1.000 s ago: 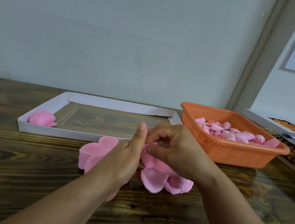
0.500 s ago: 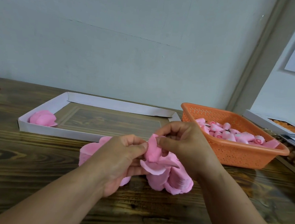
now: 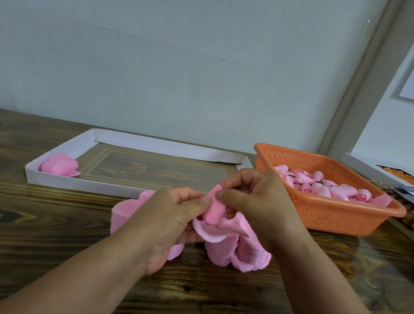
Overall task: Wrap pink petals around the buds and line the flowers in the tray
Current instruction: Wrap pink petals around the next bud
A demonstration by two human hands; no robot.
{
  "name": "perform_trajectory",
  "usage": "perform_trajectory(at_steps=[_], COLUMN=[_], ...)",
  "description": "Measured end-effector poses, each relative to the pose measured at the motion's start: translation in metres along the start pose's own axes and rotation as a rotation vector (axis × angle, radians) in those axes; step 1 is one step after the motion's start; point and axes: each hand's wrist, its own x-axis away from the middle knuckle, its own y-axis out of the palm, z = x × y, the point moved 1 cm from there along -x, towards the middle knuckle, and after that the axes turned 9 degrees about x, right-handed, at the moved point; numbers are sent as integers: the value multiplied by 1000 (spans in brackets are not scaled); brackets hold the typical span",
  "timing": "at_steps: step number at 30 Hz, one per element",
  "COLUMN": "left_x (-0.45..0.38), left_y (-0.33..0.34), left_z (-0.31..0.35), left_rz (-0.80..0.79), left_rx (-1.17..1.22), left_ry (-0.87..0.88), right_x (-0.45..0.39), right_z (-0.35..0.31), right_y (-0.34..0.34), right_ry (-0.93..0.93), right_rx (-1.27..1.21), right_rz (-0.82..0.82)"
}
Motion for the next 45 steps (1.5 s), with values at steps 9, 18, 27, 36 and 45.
perform_trajectory(at_steps=[9,18,27,36,45], left_x=[-1,-1,-3,-5,-2], left_y=[1,0,-6,-6,-4], left_z=[0,-3,2,-2,-1], left_rz=[-87,-41,-207,-156,-109], left_rx=[154,21,30,-22,-121], left_ry=[-40,41,41,98,78], right_x=[-5,-5,-6,-7,-4], right_z=[6,9,10,11,11], right_y=[-5,-3,-7,-6,-7], right_ry=[56,62,24,27,-14], right_rx=[-48,-61,-74,-79,-51], right_rz=[129,84,97,72,-48])
